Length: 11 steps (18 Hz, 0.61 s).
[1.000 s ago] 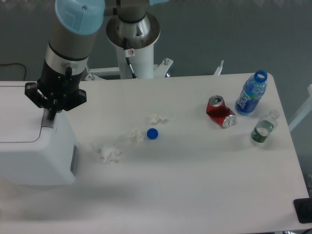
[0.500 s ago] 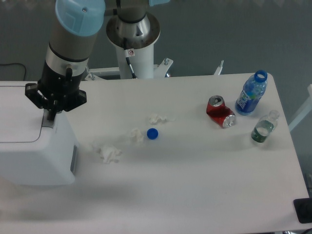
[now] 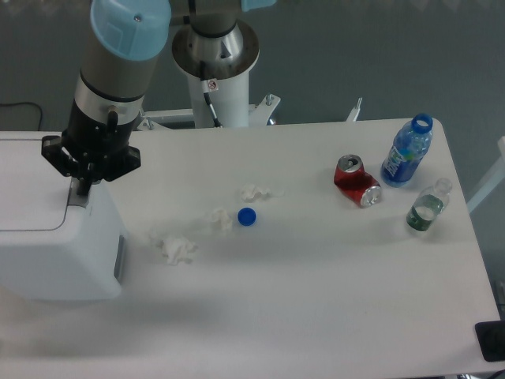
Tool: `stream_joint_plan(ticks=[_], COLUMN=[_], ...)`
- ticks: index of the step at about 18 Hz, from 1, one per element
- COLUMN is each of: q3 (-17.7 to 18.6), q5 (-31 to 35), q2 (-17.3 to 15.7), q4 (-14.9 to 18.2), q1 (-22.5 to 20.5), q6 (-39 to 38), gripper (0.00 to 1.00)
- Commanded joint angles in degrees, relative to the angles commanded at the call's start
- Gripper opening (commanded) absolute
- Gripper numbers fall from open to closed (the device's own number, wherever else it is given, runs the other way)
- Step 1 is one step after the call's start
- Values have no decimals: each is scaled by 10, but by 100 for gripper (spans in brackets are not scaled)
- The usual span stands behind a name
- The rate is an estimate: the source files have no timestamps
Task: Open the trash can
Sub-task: 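Lower the gripper onto the bin lid and press it open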
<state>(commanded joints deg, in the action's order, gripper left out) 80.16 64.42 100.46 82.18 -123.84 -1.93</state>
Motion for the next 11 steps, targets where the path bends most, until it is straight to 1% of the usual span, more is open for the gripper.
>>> stream_joint_plan(ticks=[11], q3=[-1], q5=[-3], q2=[-7], q4=[1], q1=[-3], q6=[0], gripper=[14])
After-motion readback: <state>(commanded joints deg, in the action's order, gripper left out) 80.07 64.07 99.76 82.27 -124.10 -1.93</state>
